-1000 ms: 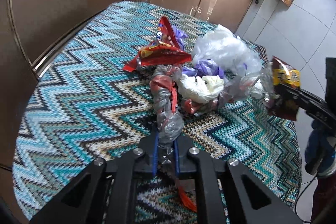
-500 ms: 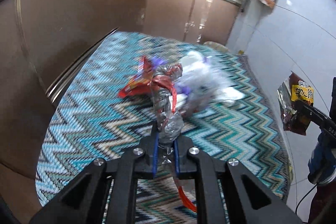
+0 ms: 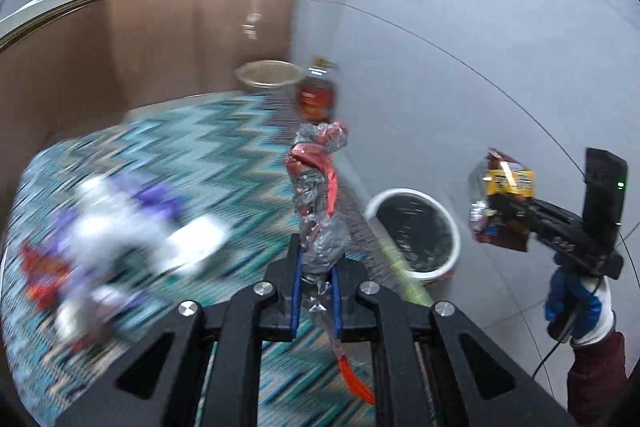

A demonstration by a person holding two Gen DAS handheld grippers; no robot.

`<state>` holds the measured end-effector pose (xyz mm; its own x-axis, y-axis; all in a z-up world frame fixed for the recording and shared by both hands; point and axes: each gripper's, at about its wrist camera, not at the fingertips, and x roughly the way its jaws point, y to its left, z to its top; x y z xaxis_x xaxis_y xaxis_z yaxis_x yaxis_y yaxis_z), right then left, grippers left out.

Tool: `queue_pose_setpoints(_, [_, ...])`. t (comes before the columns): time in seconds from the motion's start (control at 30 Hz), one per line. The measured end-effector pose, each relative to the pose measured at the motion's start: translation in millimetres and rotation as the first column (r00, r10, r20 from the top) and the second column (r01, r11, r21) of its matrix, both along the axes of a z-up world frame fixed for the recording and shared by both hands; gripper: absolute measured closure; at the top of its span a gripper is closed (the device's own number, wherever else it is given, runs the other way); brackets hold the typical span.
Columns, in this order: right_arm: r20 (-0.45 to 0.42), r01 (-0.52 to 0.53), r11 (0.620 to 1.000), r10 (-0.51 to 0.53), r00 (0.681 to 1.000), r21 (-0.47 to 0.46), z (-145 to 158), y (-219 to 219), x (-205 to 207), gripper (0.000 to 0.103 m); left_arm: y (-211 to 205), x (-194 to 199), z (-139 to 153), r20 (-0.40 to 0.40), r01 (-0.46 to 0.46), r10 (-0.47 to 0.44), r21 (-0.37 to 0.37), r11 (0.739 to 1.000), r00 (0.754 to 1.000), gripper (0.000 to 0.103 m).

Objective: Collect trash
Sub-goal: 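Carry both items to the white bin and open both grippers over it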

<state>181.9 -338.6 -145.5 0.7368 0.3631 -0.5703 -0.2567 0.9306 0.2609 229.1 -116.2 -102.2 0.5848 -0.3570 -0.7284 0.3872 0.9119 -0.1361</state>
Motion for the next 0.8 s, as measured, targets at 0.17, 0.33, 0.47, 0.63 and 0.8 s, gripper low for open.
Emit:
queue_pose_setpoints(0.17, [-0.055,0.105,0.994,-0.106,0.993,-0.034,-27.2,-37.9,24.0,0.086,-90.3,42.3,-16.5,-0.051,0.136,-0.135,0.002,0.991,0.989,0.092])
queue_pose_setpoints(0.33, [-0.12,0.171,0.984,-0.177,0.977,-0.059,-60.6,-70.1,52.1,0.086,-161.8,84.7,-47.7,-0.127,0.203,-0.202,-0.006,0.979,0.971,0.092])
queue_pose_setpoints(0.47, [-0.16,0.187,0.979,-0.197,0.967,-0.079,-81.4,-87.7,67.2,0.083,-206.2,113.8,-78.3,-0.191,0.232,-0.229,-0.008,0.973,0.955,0.092])
queue_pose_setpoints(0.63, [-0.214,0.213,0.971,-0.232,0.949,-0.109,-106.6,-105.4,81.2,0.079,-238.4,130.9,-111.6,-0.26,0.239,-0.233,-0.01,0.971,0.937,0.091])
queue_pose_setpoints(0.8, [-0.242,0.235,0.962,-0.264,0.934,-0.141,-118.0,-116.6,84.8,0.058,-244.4,145.4,-134.6,-0.319,0.228,-0.225,-0.028,0.973,0.921,0.087])
